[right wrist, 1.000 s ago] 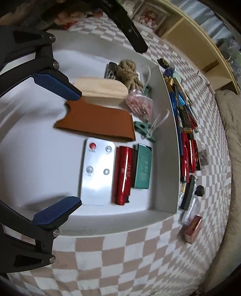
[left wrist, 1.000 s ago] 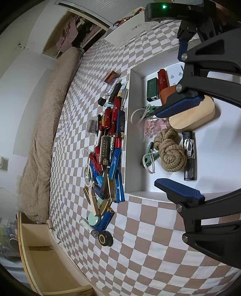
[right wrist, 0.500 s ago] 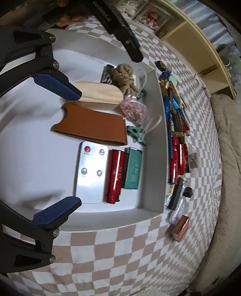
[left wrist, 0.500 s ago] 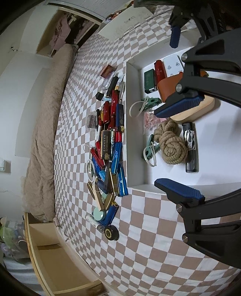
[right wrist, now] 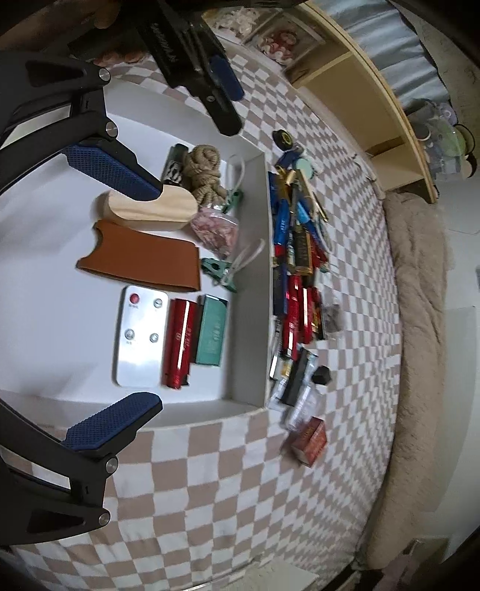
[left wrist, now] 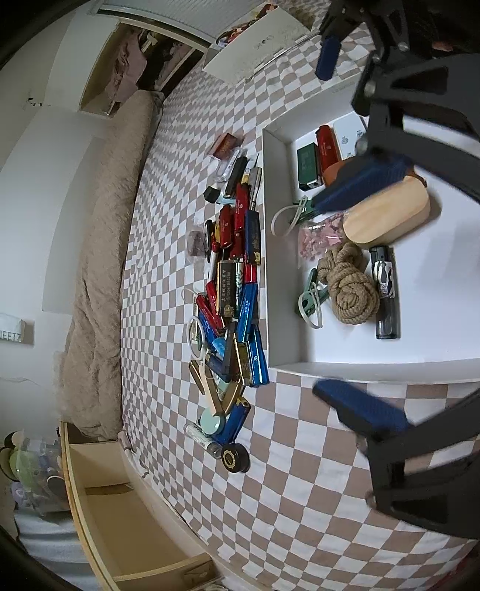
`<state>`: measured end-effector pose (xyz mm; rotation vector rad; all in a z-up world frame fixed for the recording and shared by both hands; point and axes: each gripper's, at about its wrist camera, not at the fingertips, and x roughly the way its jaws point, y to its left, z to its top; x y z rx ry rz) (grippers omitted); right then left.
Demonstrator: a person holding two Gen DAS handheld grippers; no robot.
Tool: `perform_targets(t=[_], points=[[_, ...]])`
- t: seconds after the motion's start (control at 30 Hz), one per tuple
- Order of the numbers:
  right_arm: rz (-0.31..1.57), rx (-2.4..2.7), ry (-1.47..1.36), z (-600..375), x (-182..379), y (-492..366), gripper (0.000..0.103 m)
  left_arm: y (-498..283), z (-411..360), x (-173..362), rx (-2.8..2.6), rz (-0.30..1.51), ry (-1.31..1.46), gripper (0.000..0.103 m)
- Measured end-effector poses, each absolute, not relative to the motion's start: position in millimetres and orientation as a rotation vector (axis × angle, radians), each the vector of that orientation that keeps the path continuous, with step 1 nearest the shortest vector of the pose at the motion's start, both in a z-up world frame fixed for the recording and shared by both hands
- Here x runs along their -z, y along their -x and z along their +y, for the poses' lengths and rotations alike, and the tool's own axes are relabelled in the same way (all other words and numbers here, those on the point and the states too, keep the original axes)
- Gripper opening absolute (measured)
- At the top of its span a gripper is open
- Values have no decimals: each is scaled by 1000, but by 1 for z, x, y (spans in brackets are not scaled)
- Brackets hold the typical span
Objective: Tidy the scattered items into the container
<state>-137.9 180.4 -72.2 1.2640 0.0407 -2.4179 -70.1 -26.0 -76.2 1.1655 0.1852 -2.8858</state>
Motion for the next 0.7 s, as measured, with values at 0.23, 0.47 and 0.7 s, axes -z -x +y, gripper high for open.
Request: perform_targets(t=[0.23, 0.47, 0.7], points=[[-7, 2479, -1209, 190, 63, 140, 103, 66, -24, 86, 2857, 155, -1214, 103], [-31, 2493, -1177, 192, 60, 139, 103, 63, -18, 84, 2877, 139, -1205, 103], [-45, 2505, -1145, 197, 56, 138, 103, 64, -14, 77, 2886, 135, -1201, 103]])
